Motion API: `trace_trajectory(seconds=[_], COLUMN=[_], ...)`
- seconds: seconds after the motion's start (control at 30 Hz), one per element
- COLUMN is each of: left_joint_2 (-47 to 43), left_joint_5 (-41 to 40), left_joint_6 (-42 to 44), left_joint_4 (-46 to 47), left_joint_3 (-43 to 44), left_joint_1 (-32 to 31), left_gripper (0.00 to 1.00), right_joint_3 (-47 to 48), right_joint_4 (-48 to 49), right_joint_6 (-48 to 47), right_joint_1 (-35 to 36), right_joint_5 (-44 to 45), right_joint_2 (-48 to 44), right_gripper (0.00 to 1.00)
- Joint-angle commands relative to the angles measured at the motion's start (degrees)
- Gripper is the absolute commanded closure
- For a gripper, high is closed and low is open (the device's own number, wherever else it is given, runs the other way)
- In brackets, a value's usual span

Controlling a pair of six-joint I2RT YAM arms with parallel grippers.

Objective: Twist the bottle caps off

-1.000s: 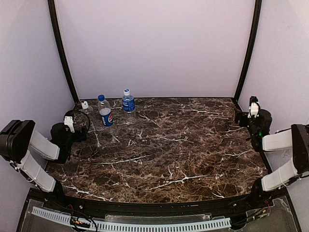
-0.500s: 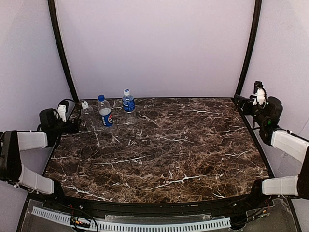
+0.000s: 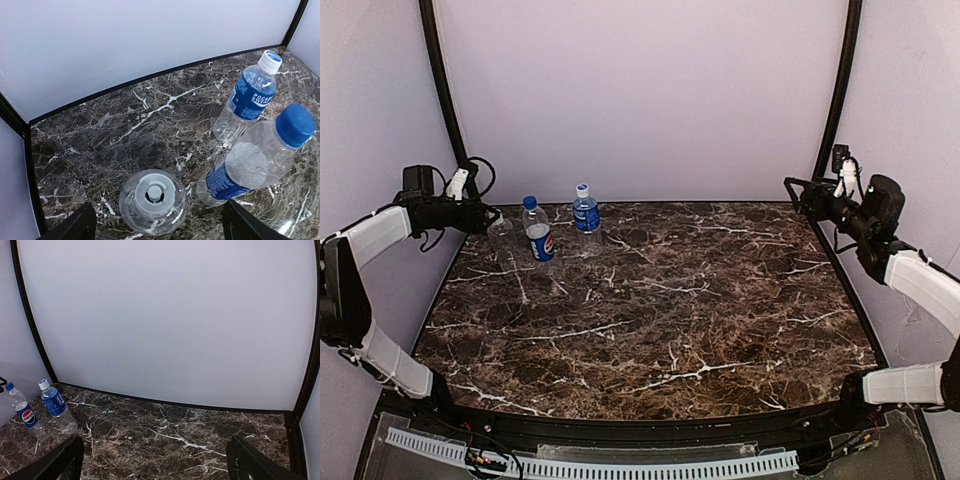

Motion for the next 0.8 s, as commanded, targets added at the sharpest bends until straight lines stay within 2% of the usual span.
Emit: trace_trajectory(seconds=[0.0, 0.07, 0.17, 0.43, 0.6, 0.67, 0.73, 0.77], left_joint_2=[5.0, 6.5, 7.7, 10.0, 11.1, 11.8, 12.1, 12.1], left_joint_5=[-4.2, -4.3, -4.5, -4.6, -4.0, -4.3, -4.5, -4.5], left_joint_6=[-2.0, -2.1, -2.2, -2.7, -2.8, -2.7, -2.8, -2.9], left_joint_4=[-4.6, -5.1, -4.9, -5.2, -6.6, -7.0, -7.2, -7.3], left_joint_3=[5.1, 6.4, 7.1, 8.4, 9.3, 9.8, 10.3, 10.4], left_joint_1=[-2.0, -2.4, -3.1, -3.3, -3.4, -3.3, -3.3, -3.3], left_gripper=[0.16, 0.22, 0.25, 0.55, 0.58, 0.64, 0.76, 0.88], right_joint_3=[0.8, 0.6, 0.0, -0.2, -0.1, 0.0, 0.0, 0.0], right_joint_4=[-1.0, -1.3, -1.3, -2.1, -2.6, -2.9, -3.3, -3.4], right_joint_6=[0.6, 0.4, 0.3, -0.4, -0.8, -1.1, -1.2, -1.2], right_joint_1=[1.1, 1.2, 1.2, 1.2, 1.3, 1.3, 1.3, 1.3], right_joint_5=[-1.3, -0.8, -0.3, 0.1, 0.2, 0.4, 0.6, 0.7], right_joint_2=[-1.1, -1.3, -1.2, -0.5, -0.5, -0.6, -0.7, -0.9], right_gripper=[0.01, 0.02, 0.01, 0.01, 0.01, 0.01, 0.01, 0.01])
